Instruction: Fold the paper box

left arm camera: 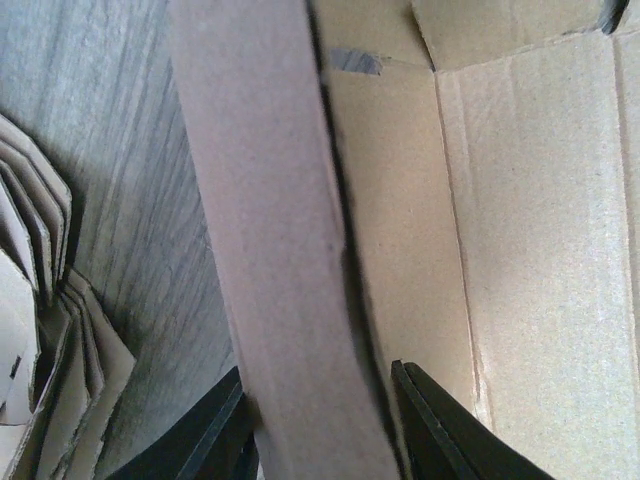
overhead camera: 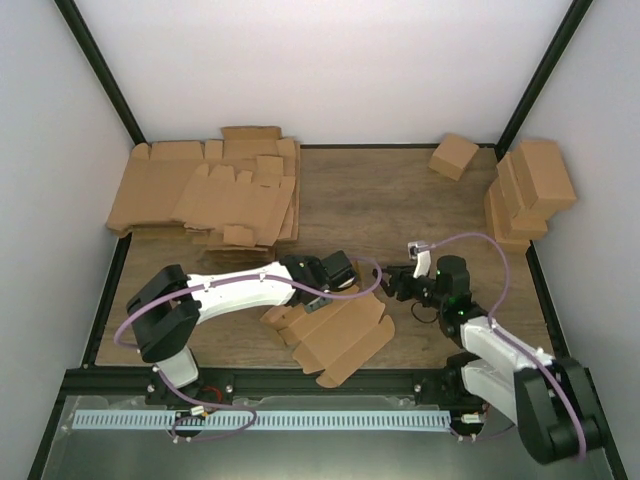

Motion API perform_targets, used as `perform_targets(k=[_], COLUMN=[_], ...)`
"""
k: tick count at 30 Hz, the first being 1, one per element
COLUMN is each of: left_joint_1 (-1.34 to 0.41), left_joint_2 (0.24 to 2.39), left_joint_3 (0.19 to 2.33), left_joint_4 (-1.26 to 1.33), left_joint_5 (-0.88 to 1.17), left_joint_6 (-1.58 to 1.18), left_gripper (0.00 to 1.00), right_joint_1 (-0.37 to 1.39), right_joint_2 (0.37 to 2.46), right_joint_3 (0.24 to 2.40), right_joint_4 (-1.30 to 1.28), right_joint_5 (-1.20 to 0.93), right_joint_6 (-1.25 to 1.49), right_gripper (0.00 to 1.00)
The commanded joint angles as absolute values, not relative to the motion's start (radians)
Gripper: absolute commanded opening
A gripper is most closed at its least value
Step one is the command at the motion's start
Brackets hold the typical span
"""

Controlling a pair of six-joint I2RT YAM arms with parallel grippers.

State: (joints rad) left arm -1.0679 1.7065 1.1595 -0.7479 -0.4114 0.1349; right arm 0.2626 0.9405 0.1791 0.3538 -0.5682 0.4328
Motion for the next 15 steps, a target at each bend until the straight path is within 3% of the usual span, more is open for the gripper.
perform_targets(k=[1, 5, 7, 15], left_joint_1=[-1.078, -1.082, -1.086, -1.093], left_joint_2=[1.671, 1.675, 1.674, 1.682], left_joint_3=[1.162, 1.163, 1.16, 1.161], left_joint_4=[-0.74, -0.738, -0.737, -0.731], left_joint_5=[-0.425, -0.427, -0.427, -0.422], left_joint_6=[0.141, 0.142, 0.143, 0.147], left_gripper=[0.37, 0.37, 0.37, 0.37], right_joint_1=[0.229, 0.229, 0.223, 0.222], right_joint_2=[1.111, 1.336, 1.426, 1.594], right_joint_3=[0.288, 0.388, 0.39, 0.439], right_joint_4=[0.433, 0.503, 0.659, 0.809], right_joint_5=[-0.642, -0.807, -0.938, -1.056], right_joint_6=[0.452, 0.441, 0.503, 0.602], right_gripper=[0.59, 0.58, 0.58, 0.55])
